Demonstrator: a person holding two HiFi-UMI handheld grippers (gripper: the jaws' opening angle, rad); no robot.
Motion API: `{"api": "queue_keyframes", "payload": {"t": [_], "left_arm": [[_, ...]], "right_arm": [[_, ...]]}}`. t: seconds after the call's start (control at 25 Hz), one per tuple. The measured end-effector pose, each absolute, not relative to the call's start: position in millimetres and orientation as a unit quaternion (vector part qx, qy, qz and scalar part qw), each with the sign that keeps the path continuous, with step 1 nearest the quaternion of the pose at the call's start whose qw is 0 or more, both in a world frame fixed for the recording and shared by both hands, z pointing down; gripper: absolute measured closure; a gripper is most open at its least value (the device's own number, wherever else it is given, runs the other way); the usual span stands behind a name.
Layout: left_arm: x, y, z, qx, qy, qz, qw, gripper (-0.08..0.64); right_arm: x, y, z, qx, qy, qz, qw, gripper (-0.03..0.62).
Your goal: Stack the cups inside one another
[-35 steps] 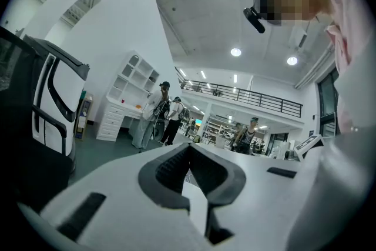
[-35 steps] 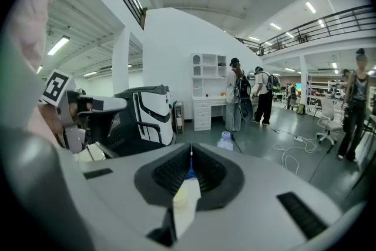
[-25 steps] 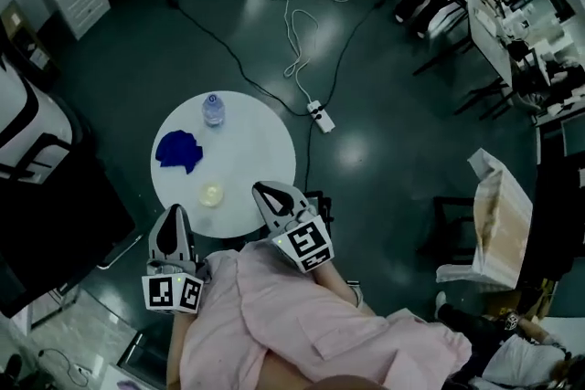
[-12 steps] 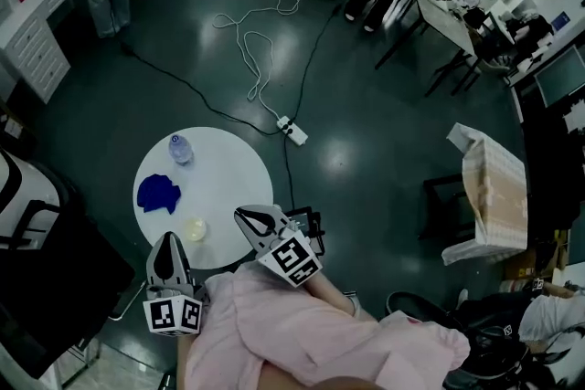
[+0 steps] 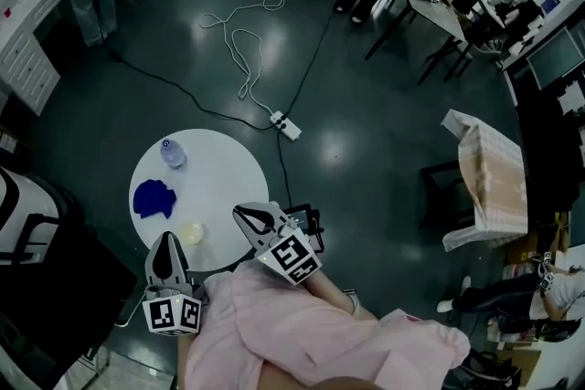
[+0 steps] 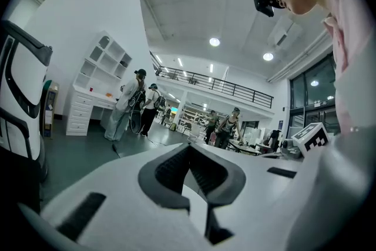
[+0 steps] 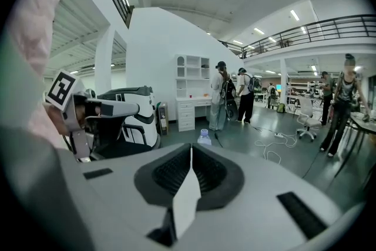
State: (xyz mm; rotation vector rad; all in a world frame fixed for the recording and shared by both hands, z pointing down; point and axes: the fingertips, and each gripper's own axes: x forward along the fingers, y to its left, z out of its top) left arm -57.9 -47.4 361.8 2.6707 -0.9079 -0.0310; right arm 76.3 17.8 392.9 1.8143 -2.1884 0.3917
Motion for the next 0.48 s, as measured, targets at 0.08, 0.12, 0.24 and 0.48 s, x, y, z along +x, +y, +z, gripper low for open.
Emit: {"api": "queue_keyframes", "payload": {"t": [0.08, 0.12, 0.24, 0.48], "left_arm": [[-60.2, -45.4, 361.1, 0.935, -0.318, -0.012, 0.157, 0.550], [-58.9, -46.5, 359.7, 0.936, -0.317, -0.015, 0.153, 0.551], [-51.4, -51.8, 350.6, 0.939, -0.314, -0.032, 0.137, 0.551], [-75.2, -45.2, 347.3, 0.927, -0.344, -0.009, 0.147, 0.551]], "right_arm": [[72.9, 20.1, 393.0, 0.625, -0.757, 0.131, 0.138, 0.560], [72.9, 19.0, 392.3, 0.624, -0.759, 0.123, 0.141, 0.560], [76.6, 9.3, 382.5, 0.621, -0.762, 0.092, 0.159, 0.560], [41.3, 2.2, 383.6, 0.573, -0.788, 0.085, 0.206, 0.560]]}}
